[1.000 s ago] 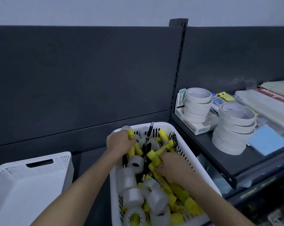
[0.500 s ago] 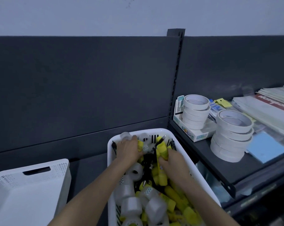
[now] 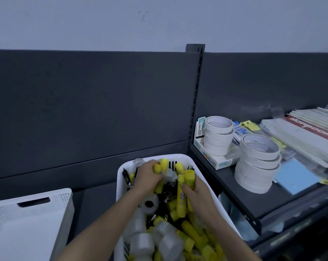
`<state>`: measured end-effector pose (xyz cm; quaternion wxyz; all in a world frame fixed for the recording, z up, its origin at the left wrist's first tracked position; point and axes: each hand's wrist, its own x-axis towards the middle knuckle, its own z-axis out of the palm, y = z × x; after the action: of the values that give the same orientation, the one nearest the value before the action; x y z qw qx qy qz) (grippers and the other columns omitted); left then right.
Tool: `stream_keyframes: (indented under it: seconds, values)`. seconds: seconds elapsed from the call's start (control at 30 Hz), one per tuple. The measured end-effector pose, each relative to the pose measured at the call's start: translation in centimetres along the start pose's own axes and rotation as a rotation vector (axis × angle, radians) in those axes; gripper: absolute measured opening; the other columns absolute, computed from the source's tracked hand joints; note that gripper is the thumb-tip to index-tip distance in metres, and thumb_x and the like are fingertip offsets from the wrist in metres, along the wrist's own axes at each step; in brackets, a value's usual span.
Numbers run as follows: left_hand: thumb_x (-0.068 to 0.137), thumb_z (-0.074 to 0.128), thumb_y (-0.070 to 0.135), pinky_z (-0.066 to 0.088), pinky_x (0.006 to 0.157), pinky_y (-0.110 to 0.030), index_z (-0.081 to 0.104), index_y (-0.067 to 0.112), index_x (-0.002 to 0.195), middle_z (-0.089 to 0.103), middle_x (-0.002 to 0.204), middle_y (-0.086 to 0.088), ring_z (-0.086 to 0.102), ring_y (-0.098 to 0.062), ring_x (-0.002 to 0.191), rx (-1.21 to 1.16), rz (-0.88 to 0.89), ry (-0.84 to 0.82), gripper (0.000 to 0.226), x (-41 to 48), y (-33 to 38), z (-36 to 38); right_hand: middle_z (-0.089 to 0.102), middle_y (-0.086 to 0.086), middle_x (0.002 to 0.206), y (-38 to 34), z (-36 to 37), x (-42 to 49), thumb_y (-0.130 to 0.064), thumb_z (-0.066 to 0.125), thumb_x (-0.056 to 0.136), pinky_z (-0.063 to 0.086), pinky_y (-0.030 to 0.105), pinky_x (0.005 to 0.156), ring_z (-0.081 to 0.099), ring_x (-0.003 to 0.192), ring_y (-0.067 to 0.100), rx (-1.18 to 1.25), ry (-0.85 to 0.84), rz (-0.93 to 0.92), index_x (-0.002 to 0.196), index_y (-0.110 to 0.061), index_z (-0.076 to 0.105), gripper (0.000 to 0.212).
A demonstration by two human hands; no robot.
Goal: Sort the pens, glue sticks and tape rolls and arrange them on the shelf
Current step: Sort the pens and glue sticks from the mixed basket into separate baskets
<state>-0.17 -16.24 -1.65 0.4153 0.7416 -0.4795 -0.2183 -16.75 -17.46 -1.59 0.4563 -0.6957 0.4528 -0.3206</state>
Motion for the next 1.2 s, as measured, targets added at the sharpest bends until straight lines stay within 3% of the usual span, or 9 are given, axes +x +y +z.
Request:
stream_keyframes:
  seconds: [0.1, 0.2, 0.3, 0.53, 0.73, 0.83, 0.93, 1.1, 1.2]
  values:
    - [0.074, 0.071, 0.003, 0.04, 0.055, -0.01, 0.062, 0.021, 0.095, 0.059, 0.076, 0.005, 0.053, -0.011, 0.068, -0.151, 0.096, 0.139, 0.029, -1.7, 2.4, -2.1, 0.066, 0.016, 0.094, -0.9, 0.0, -0.7, -0.009, 0.054, 0.089, 0.051, 0.048, 0.081, 0.062, 0.09, 0.031, 0.073, -0.027, -0.039, 0.094, -0.013, 0.06, 0.009]
    - [0.072, 0.073, 0.003, 0.043, 0.056, -0.019, 0.058, 0.034, 0.084, 0.057, 0.068, 0.006, 0.048, -0.008, 0.057, -0.24, 0.119, 0.218, 0.036, -3.6, 3.9, -5.4, 0.063, 0.02, 0.095, -2.3, 0.1, -1.4, -0.009, 0.053, 0.09, 0.05, 0.048, 0.082, 0.06, 0.09, 0.035, 0.118, -0.056, -0.091, 0.095, -0.005, 0.056, 0.008]
    - [0.072, 0.075, 0.003, 0.043, 0.054, -0.017, 0.058, 0.032, 0.086, 0.057, 0.066, 0.007, 0.047, -0.001, 0.05, -0.177, 0.109, 0.245, 0.036, -5.8, 3.8, -9.1, 0.054, 0.016, 0.077, -4.0, 0.5, -1.7, -0.011, 0.053, 0.091, 0.045, 0.026, 0.066, 0.051, 0.072, 0.028, 0.135, -0.083, -0.141, 0.085, 0.002, 0.05, 0.015]
    - [0.073, 0.076, 0.012, 0.041, 0.045, -0.011, 0.06, 0.024, 0.083, 0.06, 0.067, 0.004, 0.053, -0.011, 0.055, 0.083, -0.172, 0.379, 0.022, -13.9, -1.7, -17.8, 0.05, -0.002, 0.059, -9.0, 7.6, -4.7, -0.009, 0.053, 0.088, 0.042, 0.023, 0.053, 0.049, 0.055, 0.013, 0.176, -0.348, -0.138, 0.076, -0.009, 0.048, 0.013]
    - [0.074, 0.073, 0.015, 0.045, 0.053, -0.022, 0.061, 0.018, 0.092, 0.058, 0.069, 0.004, 0.054, -0.012, 0.058, 0.28, -0.329, 0.506, 0.022, -20.1, -7.9, -25.4, 0.053, 0.0, 0.073, -13.4, 17.5, -7.2, -0.008, 0.053, 0.09, 0.041, 0.024, 0.049, 0.051, 0.062, 0.012, 0.178, -0.574, -0.138, 0.083, -0.014, 0.051, 0.009]
    - [0.073, 0.074, 0.015, 0.044, 0.054, -0.026, 0.06, 0.018, 0.093, 0.057, 0.069, 0.002, 0.052, -0.011, 0.055, 0.289, -0.358, 0.475, 0.025, -21.4, -10.8, -28.1, 0.056, 0.003, 0.08, -14.7, 23.3, -8.1, -0.008, 0.054, 0.087, 0.045, 0.029, 0.066, 0.054, 0.073, 0.017, 0.12, -0.629, -0.092, 0.082, -0.014, 0.052, 0.008]
    - [0.072, 0.073, 0.016, 0.044, 0.056, -0.026, 0.062, 0.015, 0.094, 0.056, 0.065, 0.006, 0.052, -0.011, 0.054, 0.325, -0.367, 0.395, 0.025, -20.6, -12.9, -29.3, 0.056, 0.005, 0.08, -14.2, 28.4, -8.6, -0.009, 0.054, 0.084, 0.043, 0.029, 0.068, 0.054, 0.075, 0.021, 0.012, -0.627, -0.006, 0.077, -0.015, 0.053, 0.009]
    - [0.075, 0.062, 0.015, 0.047, 0.067, -0.031, 0.056, 0.013, 0.091, 0.061, 0.088, -0.006, 0.062, -0.026, 0.089, 0.466, -0.417, 0.175, 0.017, -17.5, -15.3, -26.8, 0.055, 0.005, 0.062, -12.2, 31.4, -8.3, 0.0, 0.049, 0.078, 0.044, 0.031, 0.067, 0.054, 0.068, 0.024, -0.187, -0.576, 0.092, 0.056, -0.014, 0.047, 0.026]
    - [0.079, 0.058, 0.011, 0.045, 0.067, -0.032, 0.05, 0.009, 0.106, 0.061, 0.105, -0.011, 0.059, -0.029, 0.099, 0.534, -0.457, 0.108, 0.028, -16.5, -16.7, -25.7, 0.06, 0.005, 0.072, -11.6, 31.9, -7.8, -0.003, 0.052, 0.079, 0.048, 0.032, 0.072, 0.059, 0.08, 0.023, -0.225, -0.525, 0.099, 0.069, -0.013, 0.055, 0.015]
